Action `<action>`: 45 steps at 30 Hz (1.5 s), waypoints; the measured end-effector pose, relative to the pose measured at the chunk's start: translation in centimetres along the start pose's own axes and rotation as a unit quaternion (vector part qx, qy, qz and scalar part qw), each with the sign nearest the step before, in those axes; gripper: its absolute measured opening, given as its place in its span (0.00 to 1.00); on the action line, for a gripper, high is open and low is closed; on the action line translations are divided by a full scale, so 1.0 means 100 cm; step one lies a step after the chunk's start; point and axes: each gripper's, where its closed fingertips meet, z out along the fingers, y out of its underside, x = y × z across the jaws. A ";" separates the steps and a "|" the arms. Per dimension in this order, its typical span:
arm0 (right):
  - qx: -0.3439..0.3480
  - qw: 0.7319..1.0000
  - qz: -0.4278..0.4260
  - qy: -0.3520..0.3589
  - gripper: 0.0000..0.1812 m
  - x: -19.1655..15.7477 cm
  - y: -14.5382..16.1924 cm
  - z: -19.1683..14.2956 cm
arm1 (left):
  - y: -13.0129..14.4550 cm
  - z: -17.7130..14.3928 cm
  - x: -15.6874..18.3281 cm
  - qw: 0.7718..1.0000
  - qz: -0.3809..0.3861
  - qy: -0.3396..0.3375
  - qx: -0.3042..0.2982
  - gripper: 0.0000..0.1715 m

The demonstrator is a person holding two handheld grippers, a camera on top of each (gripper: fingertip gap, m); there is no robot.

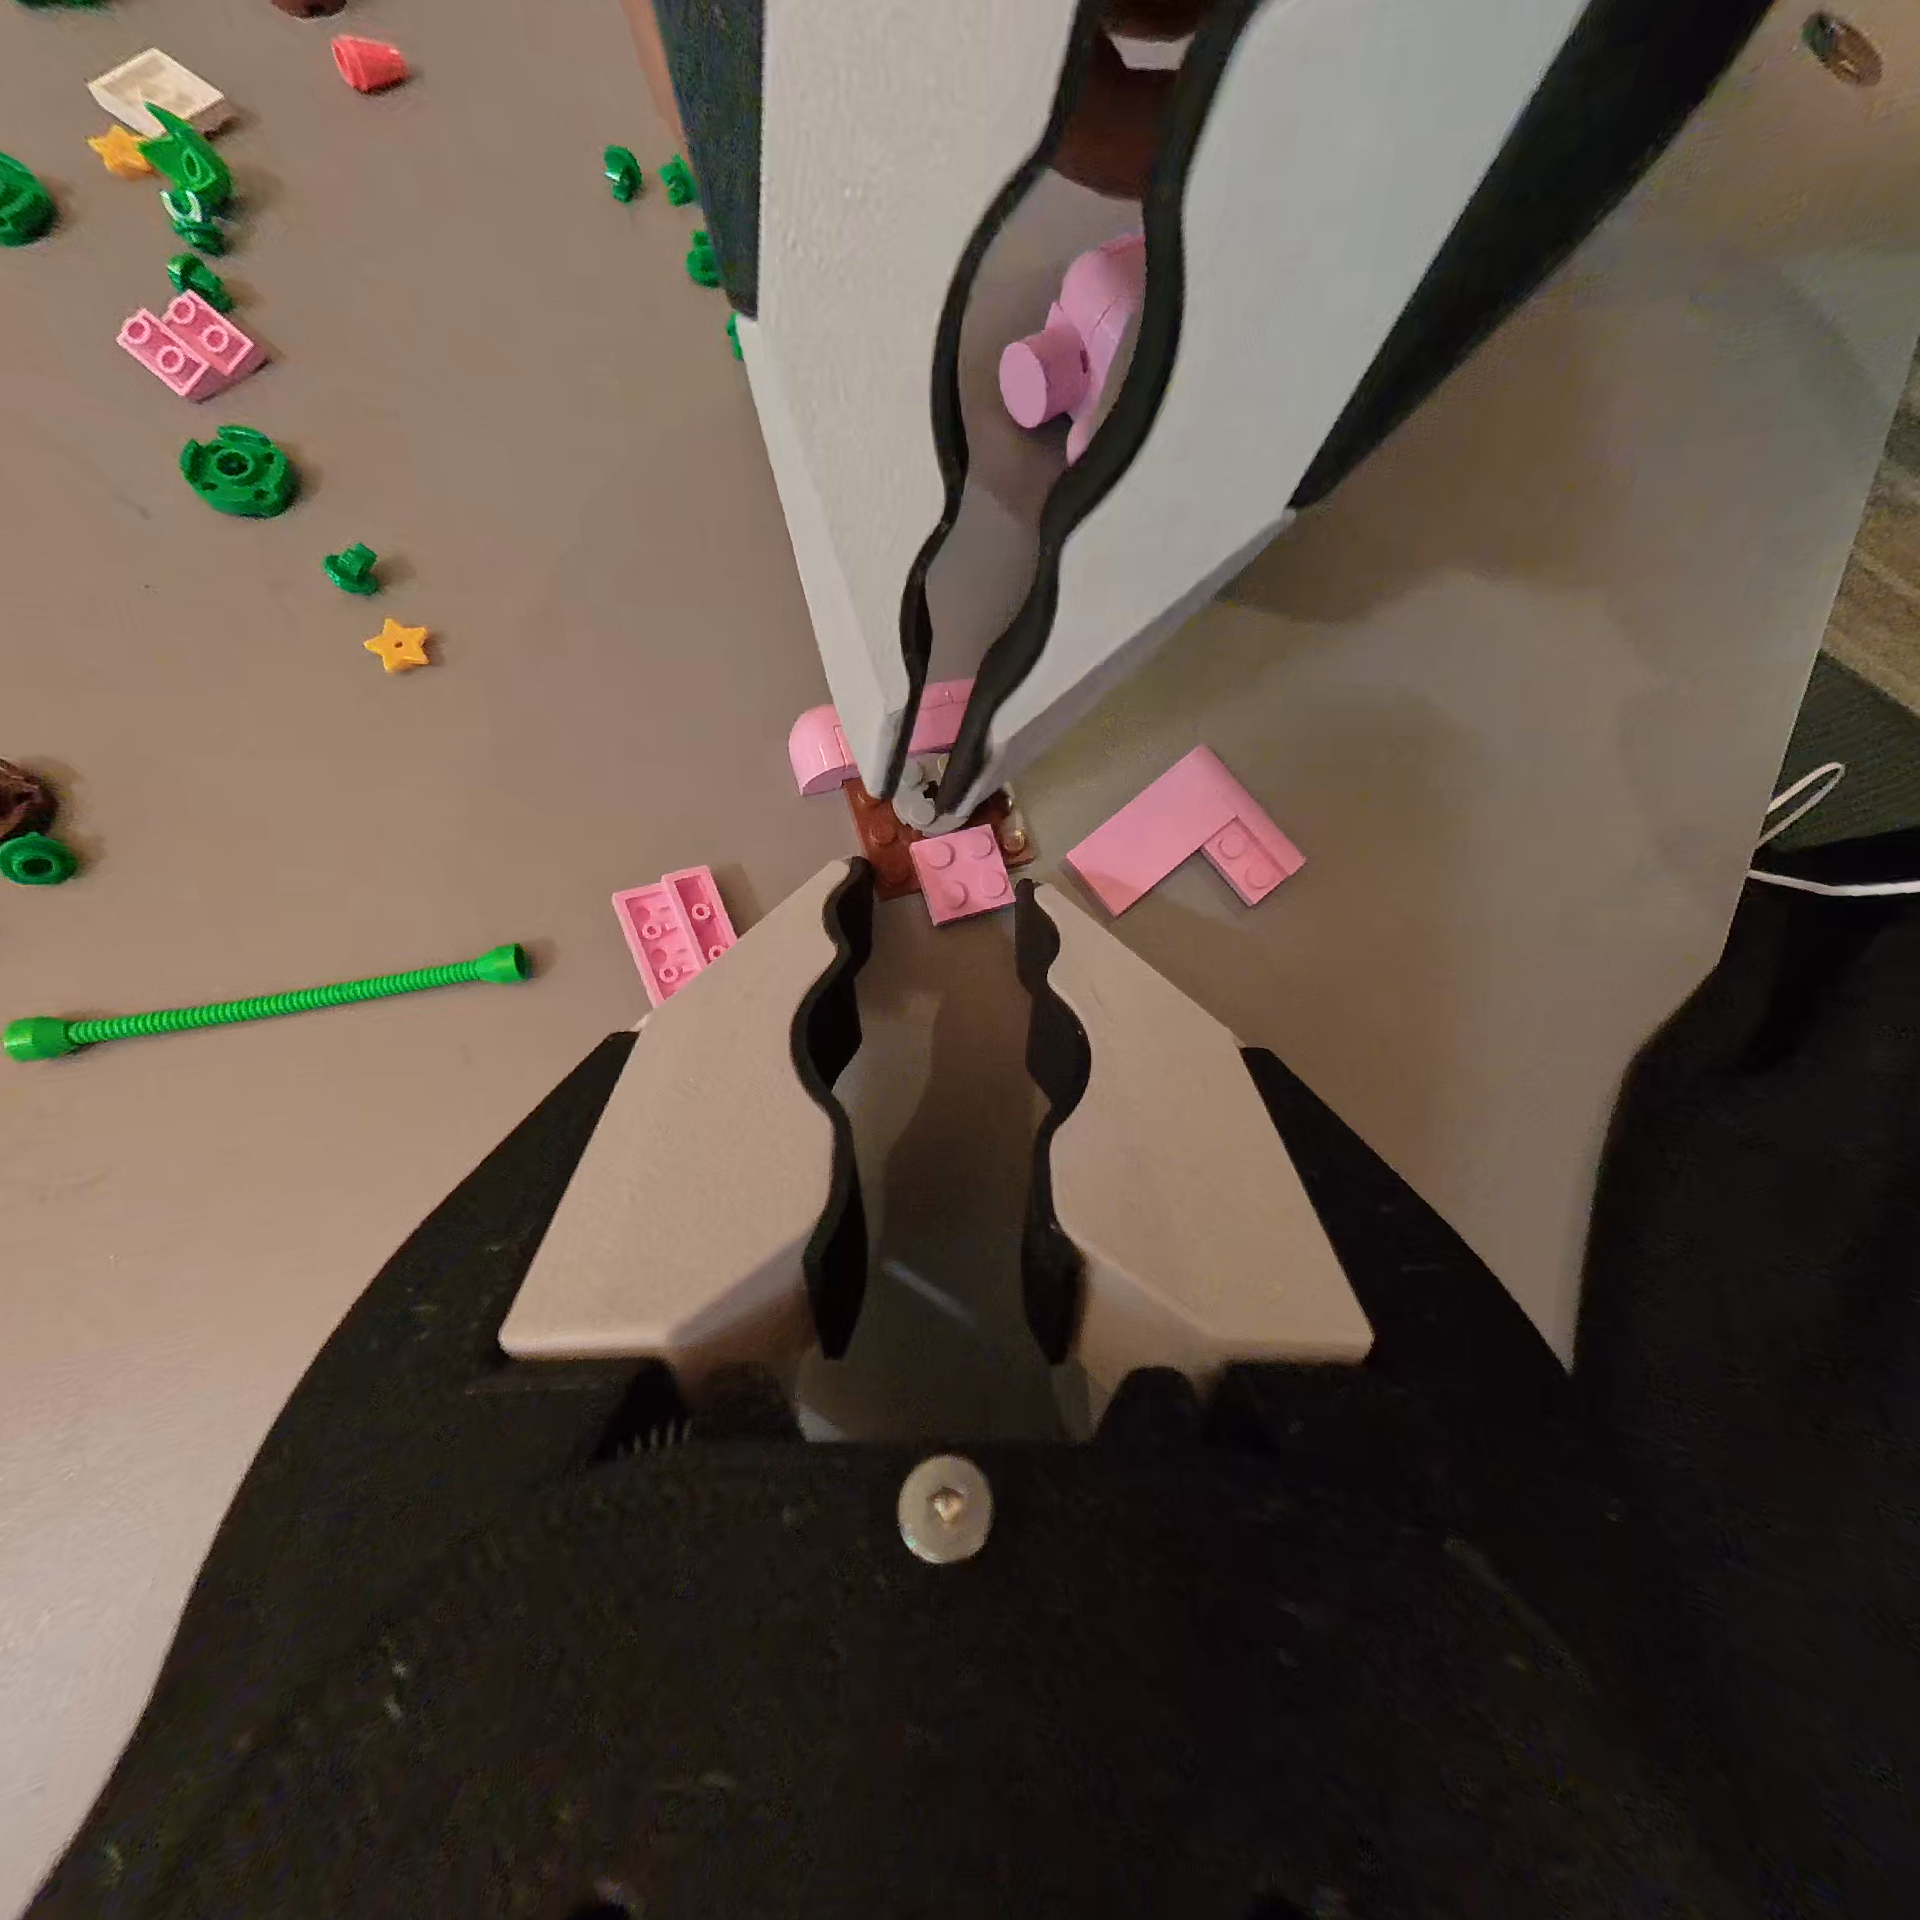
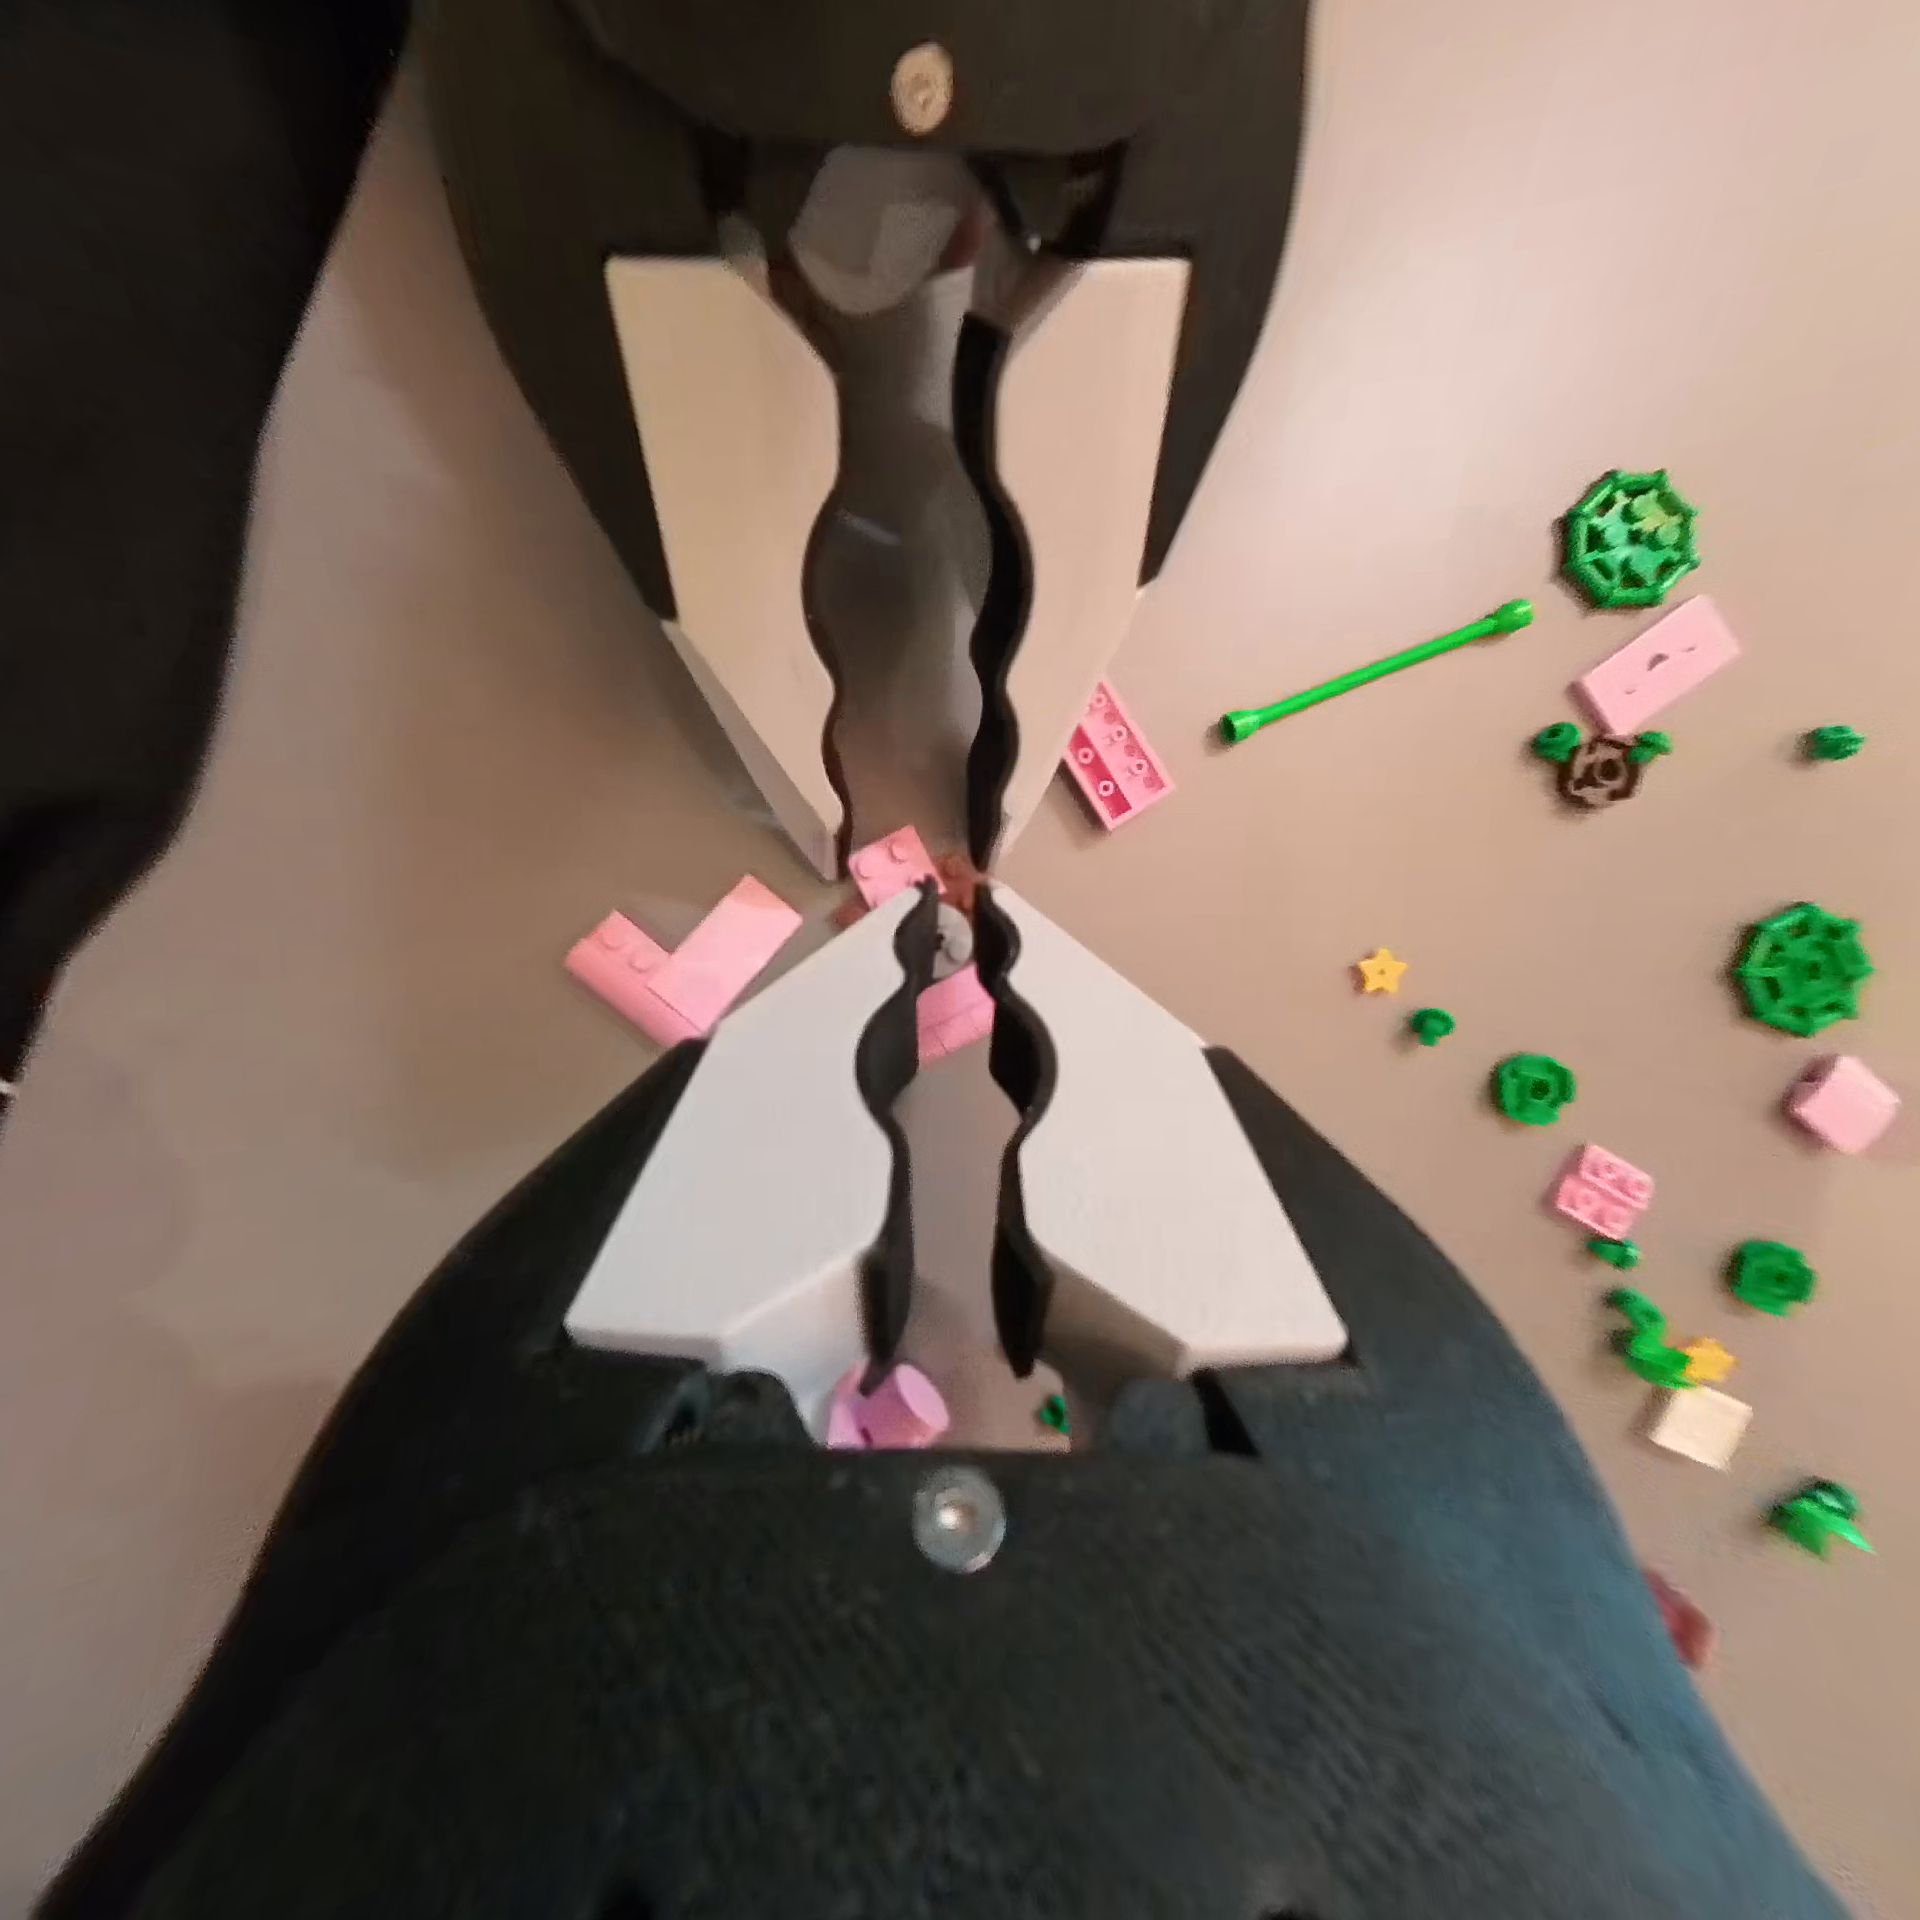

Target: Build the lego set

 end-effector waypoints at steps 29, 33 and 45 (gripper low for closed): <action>-0.048 0.999 0.023 -0.004 0.00 -0.005 0.016 0.008 | 0.000 0.000 -0.001 1.000 0.004 -0.004 -0.002 0.14; -0.042 0.999 0.009 0.025 0.00 -0.004 0.014 0.007 | 0.001 0.001 0.000 1.000 0.003 -0.001 -0.002 0.12; -0.046 0.998 0.029 0.009 0.00 -0.005 0.018 0.005 | 0.000 0.001 0.000 1.000 0.004 -0.001 -0.002 0.12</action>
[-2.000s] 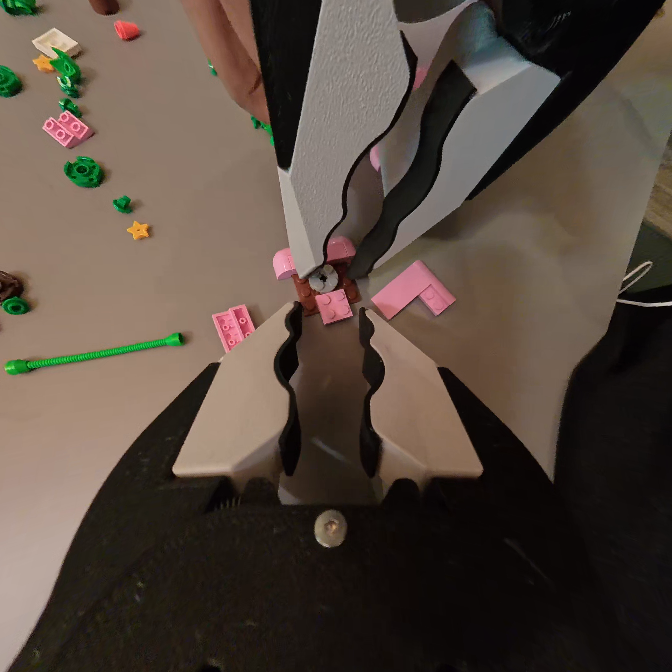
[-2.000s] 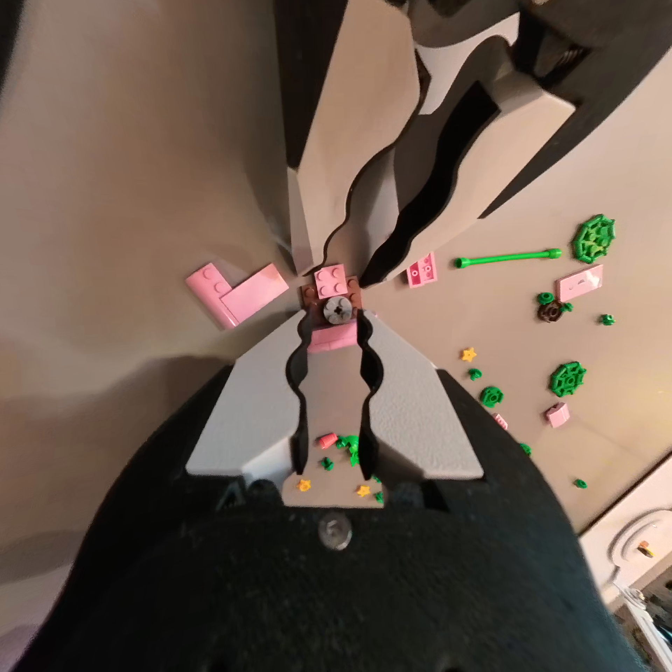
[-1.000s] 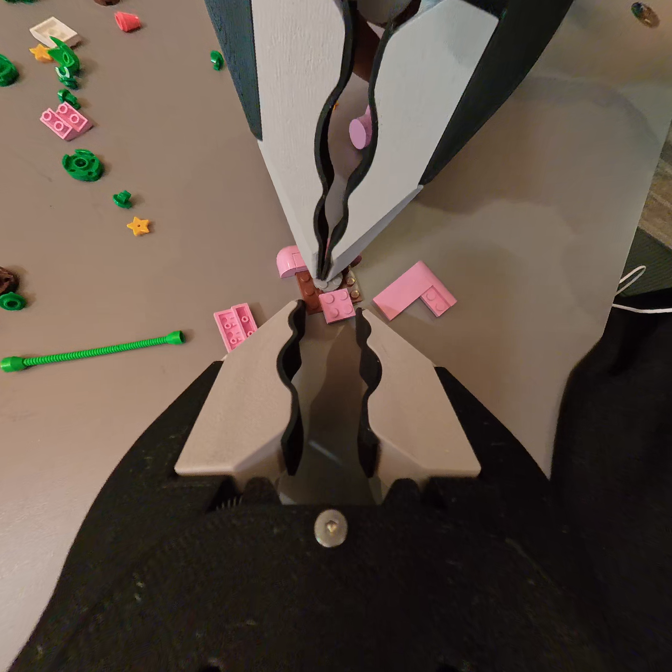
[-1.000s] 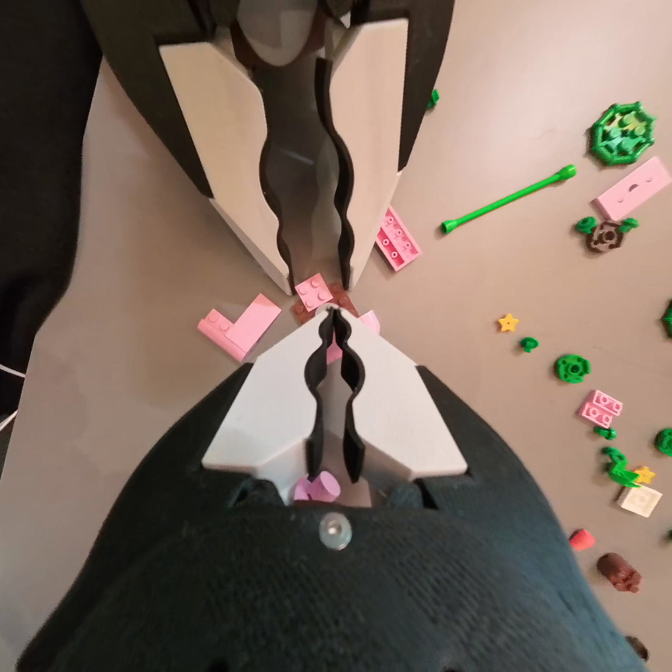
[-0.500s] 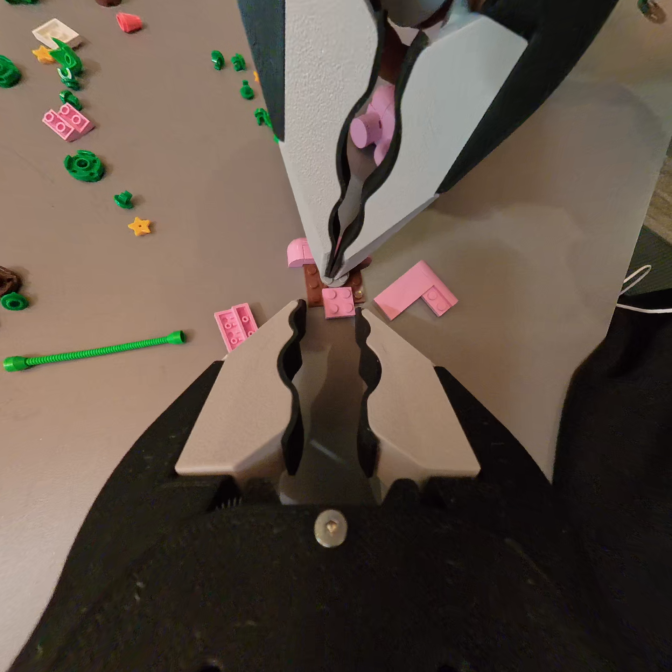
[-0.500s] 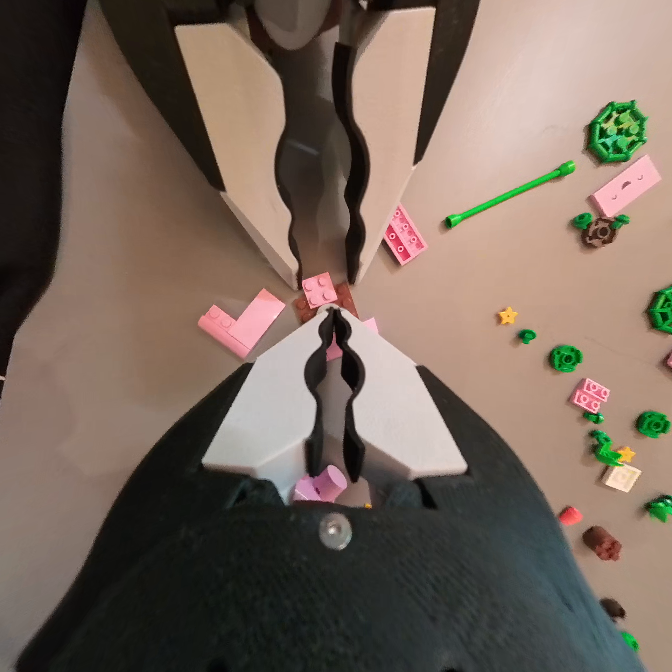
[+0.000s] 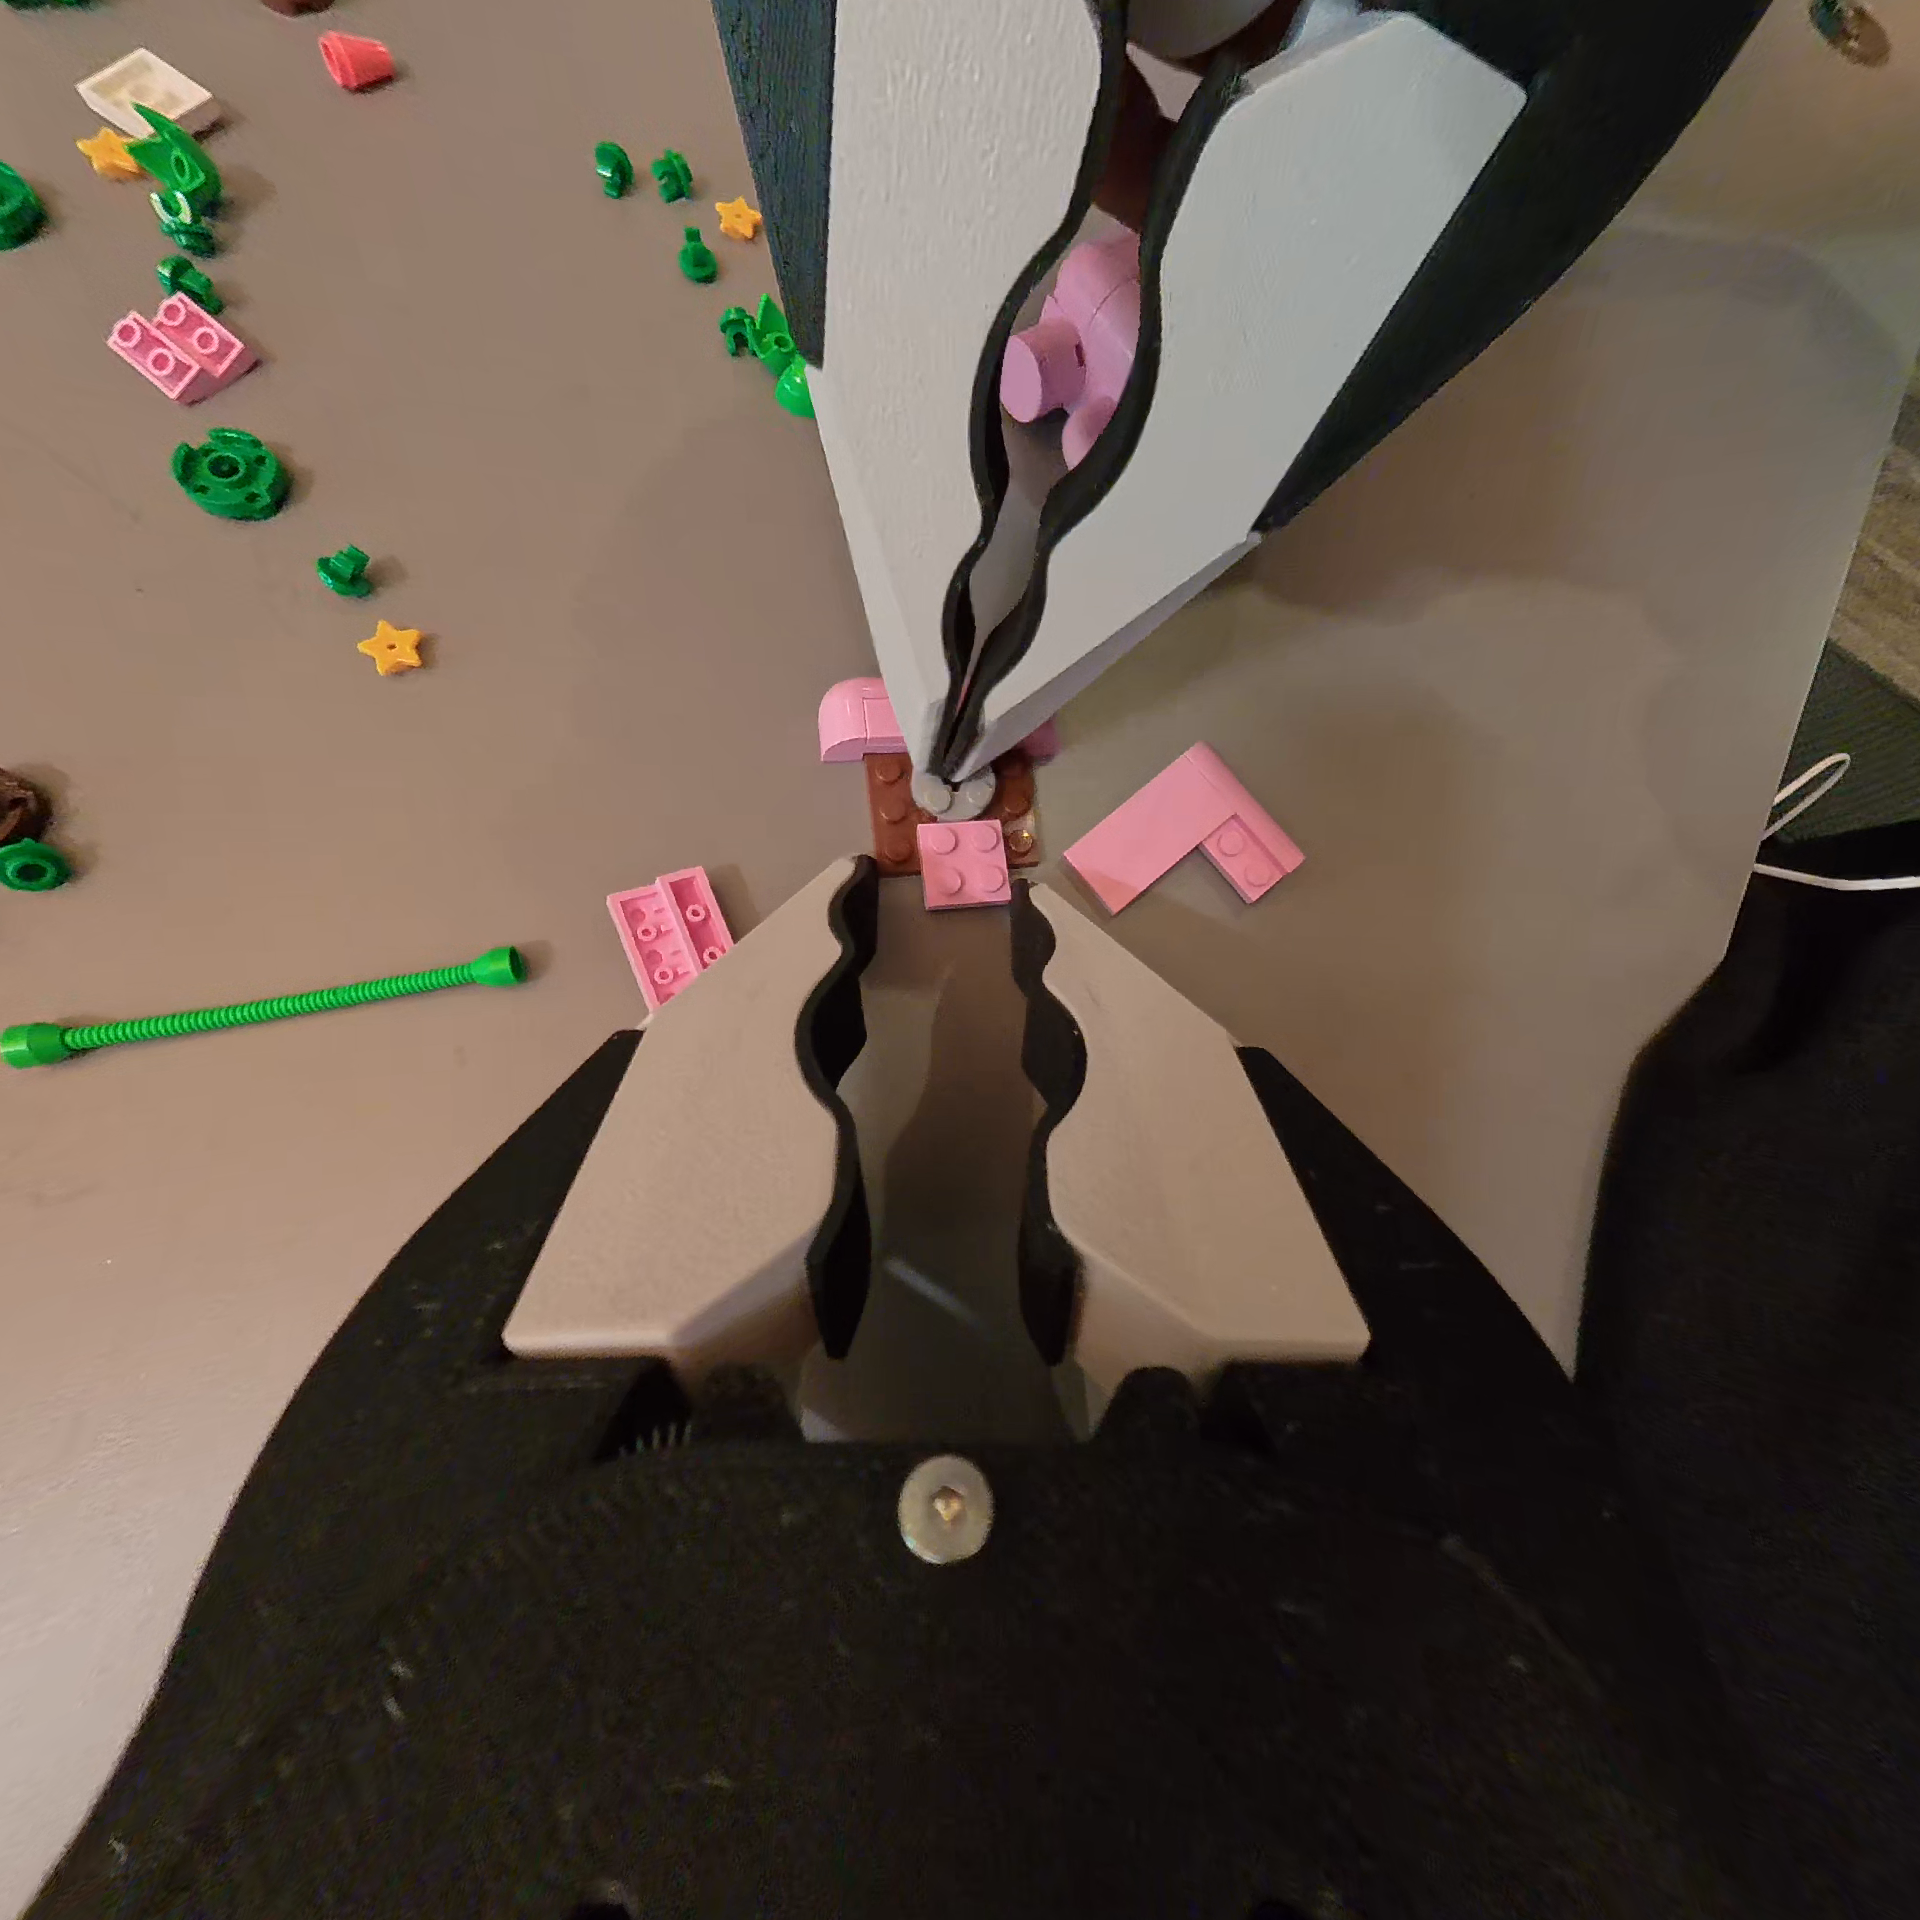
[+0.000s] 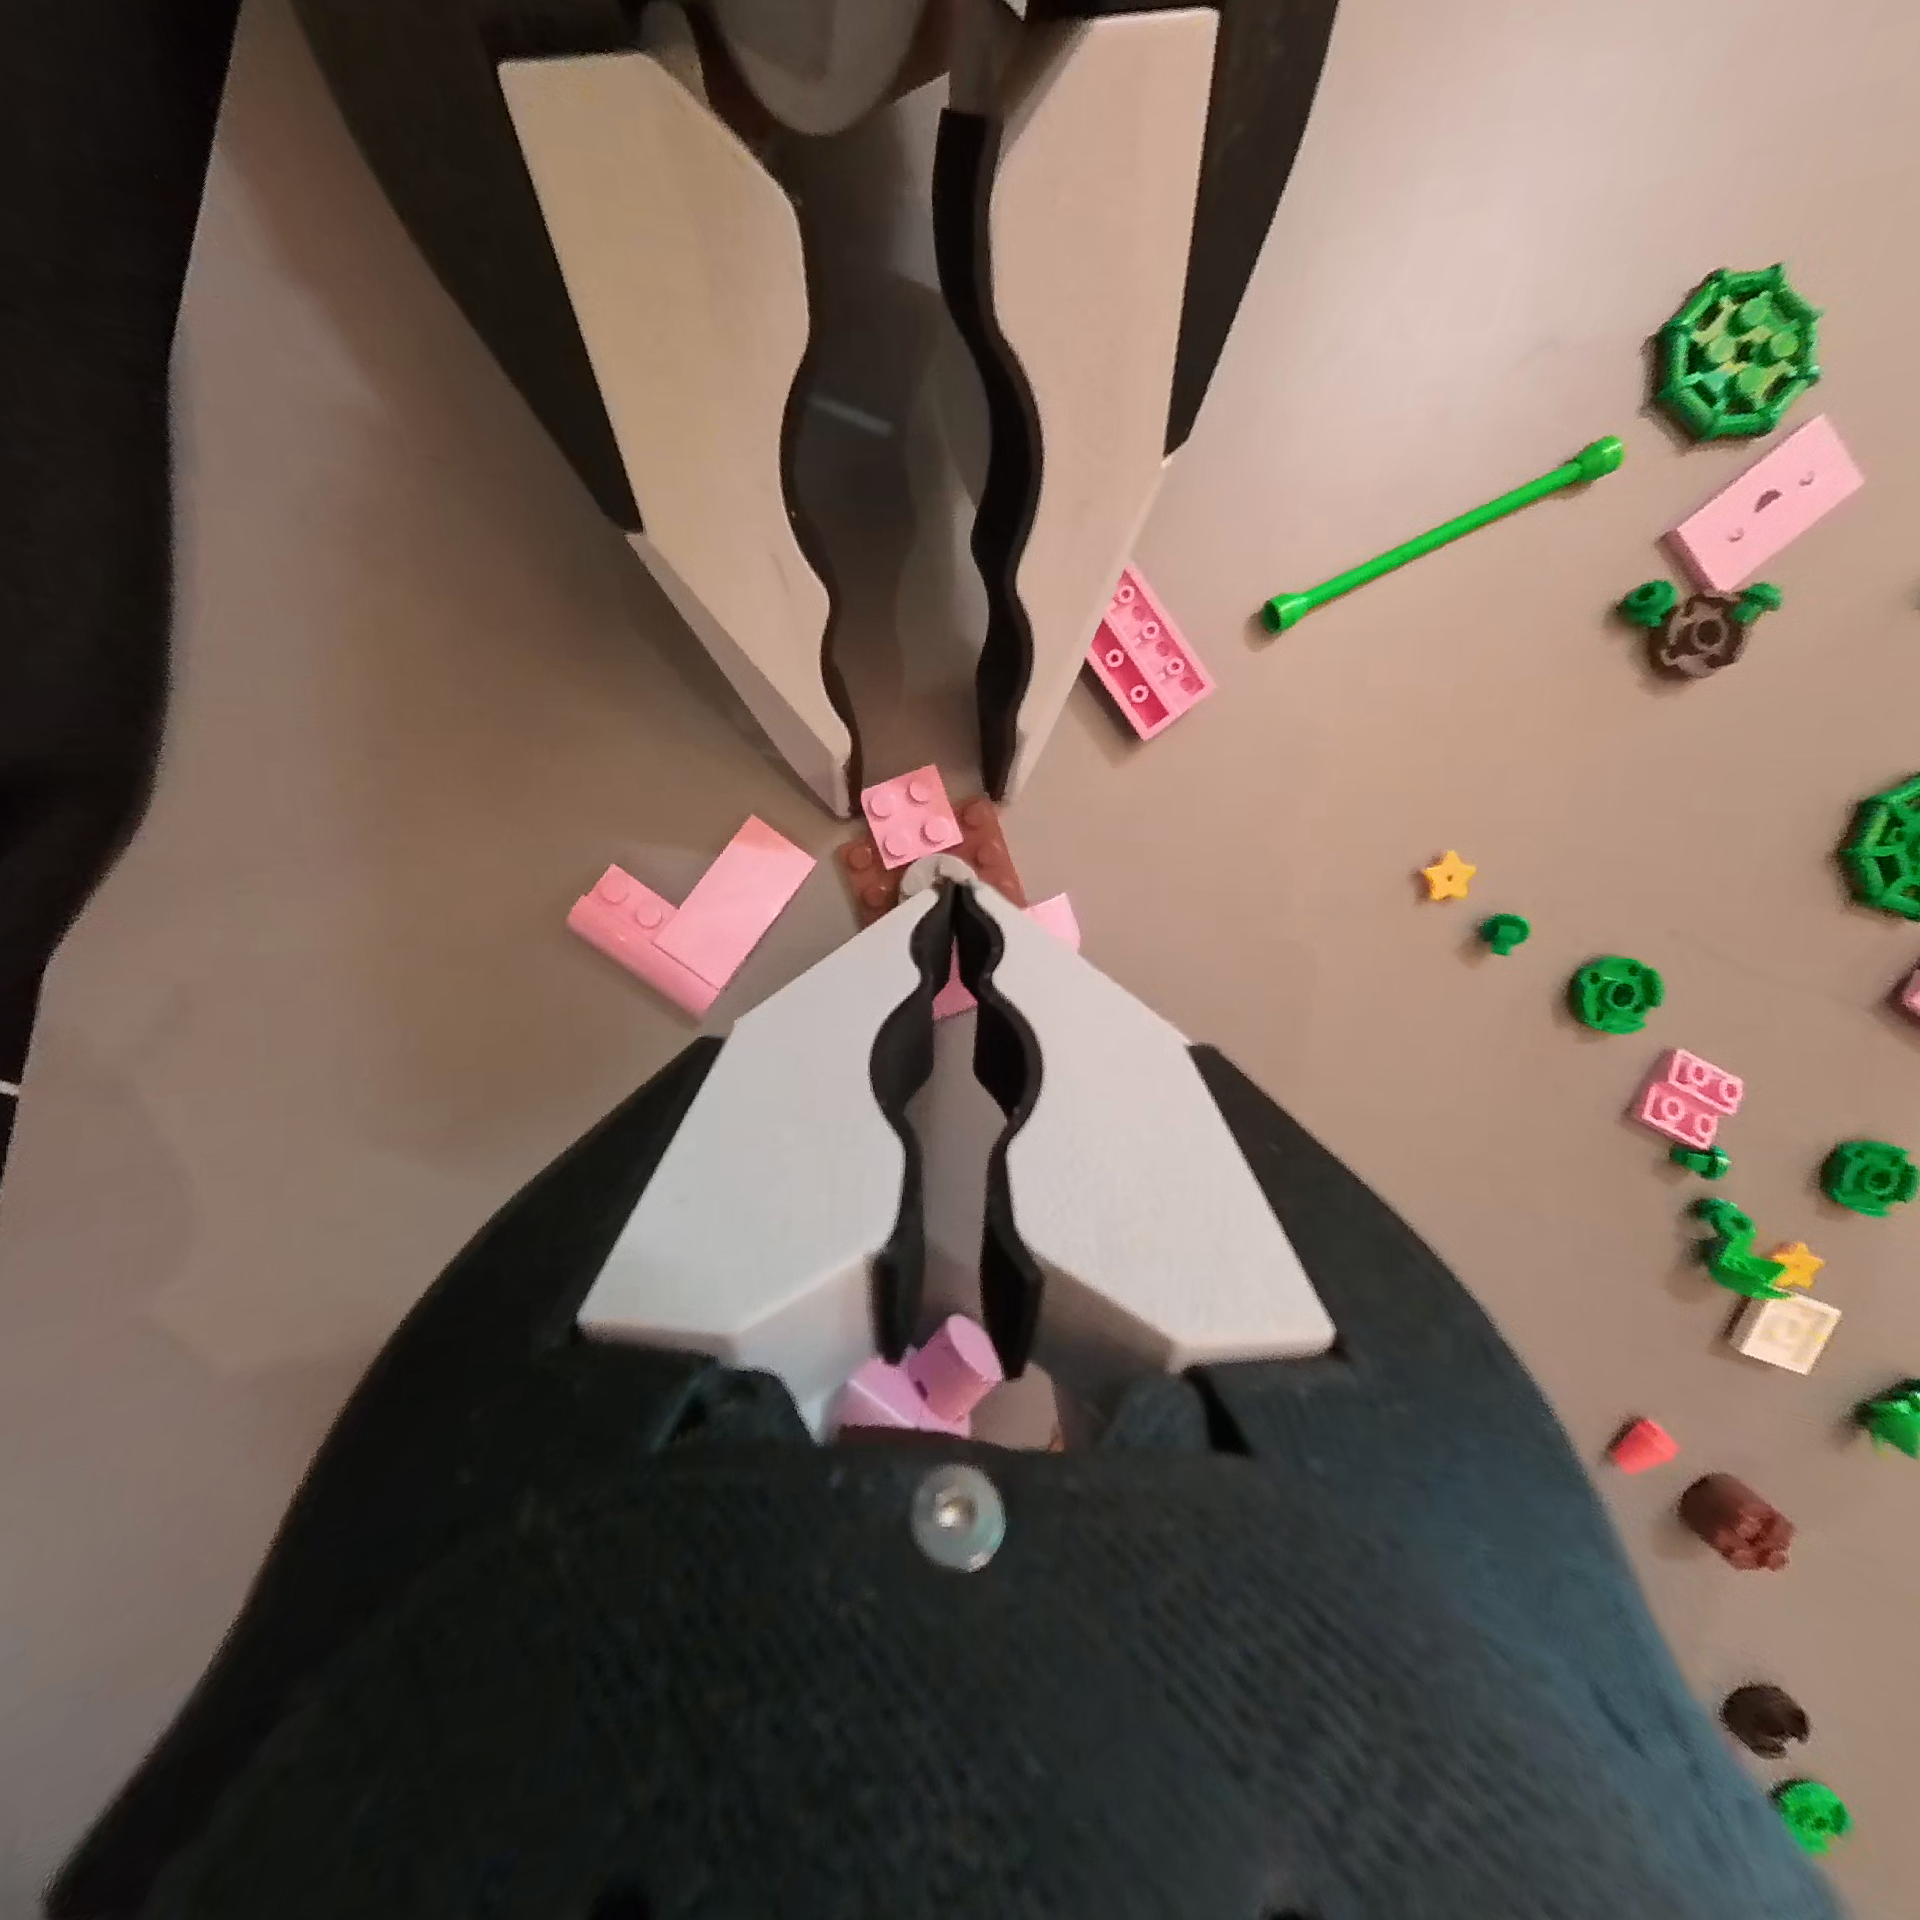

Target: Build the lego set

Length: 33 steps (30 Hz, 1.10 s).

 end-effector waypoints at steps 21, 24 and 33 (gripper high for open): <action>-0.029 0.994 0.099 -0.036 0.00 -0.006 0.002 0.002 | 0.000 0.001 0.000 1.000 0.004 -0.005 -0.001 0.12; -0.027 0.989 0.136 -0.056 0.00 -0.006 0.001 0.003 | 0.000 0.001 0.000 1.000 0.002 -0.004 -0.001 0.12; 0.022 0.989 0.144 -0.021 0.00 -0.001 -0.005 0.000 | 0.001 0.000 0.000 1.000 0.002 0.000 -0.002 0.11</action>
